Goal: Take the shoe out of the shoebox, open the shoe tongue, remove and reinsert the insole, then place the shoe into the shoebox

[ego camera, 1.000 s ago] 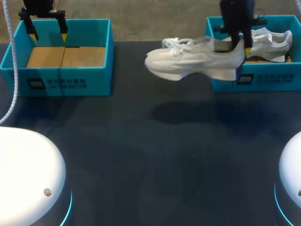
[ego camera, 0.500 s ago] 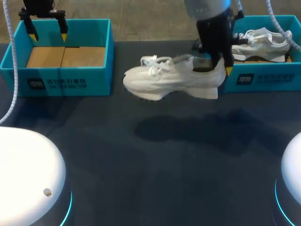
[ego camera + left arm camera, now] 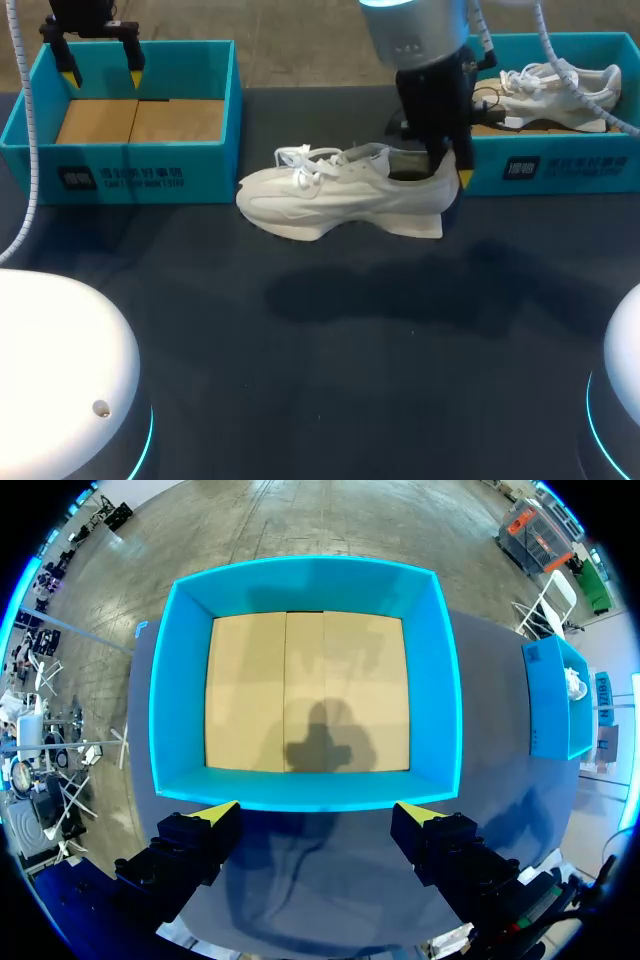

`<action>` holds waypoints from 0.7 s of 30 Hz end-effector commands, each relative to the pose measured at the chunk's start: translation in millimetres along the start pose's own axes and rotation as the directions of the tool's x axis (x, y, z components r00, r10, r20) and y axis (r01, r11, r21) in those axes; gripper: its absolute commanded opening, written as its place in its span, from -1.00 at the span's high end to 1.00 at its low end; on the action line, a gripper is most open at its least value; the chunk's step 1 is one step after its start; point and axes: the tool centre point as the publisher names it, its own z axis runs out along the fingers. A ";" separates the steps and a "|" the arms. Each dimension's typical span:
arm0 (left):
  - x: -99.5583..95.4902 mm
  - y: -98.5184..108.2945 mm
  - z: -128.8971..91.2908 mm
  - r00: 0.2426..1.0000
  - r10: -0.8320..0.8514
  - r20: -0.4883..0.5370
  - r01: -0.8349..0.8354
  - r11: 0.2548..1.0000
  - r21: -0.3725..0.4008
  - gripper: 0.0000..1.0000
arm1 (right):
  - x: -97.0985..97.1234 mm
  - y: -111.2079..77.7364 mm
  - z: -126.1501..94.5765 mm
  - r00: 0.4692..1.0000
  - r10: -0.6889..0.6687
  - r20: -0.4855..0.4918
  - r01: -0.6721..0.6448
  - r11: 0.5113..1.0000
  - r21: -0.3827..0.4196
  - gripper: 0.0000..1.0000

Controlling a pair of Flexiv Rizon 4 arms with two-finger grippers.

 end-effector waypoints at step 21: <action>-0.3 0.1 -0.3 1.000 0.000 0.001 0.000 1.000 -0.001 -1.00 | 13.6 -16.0 2.9 0.997 -0.014 0.076 0.016 1.000 -0.020 1.00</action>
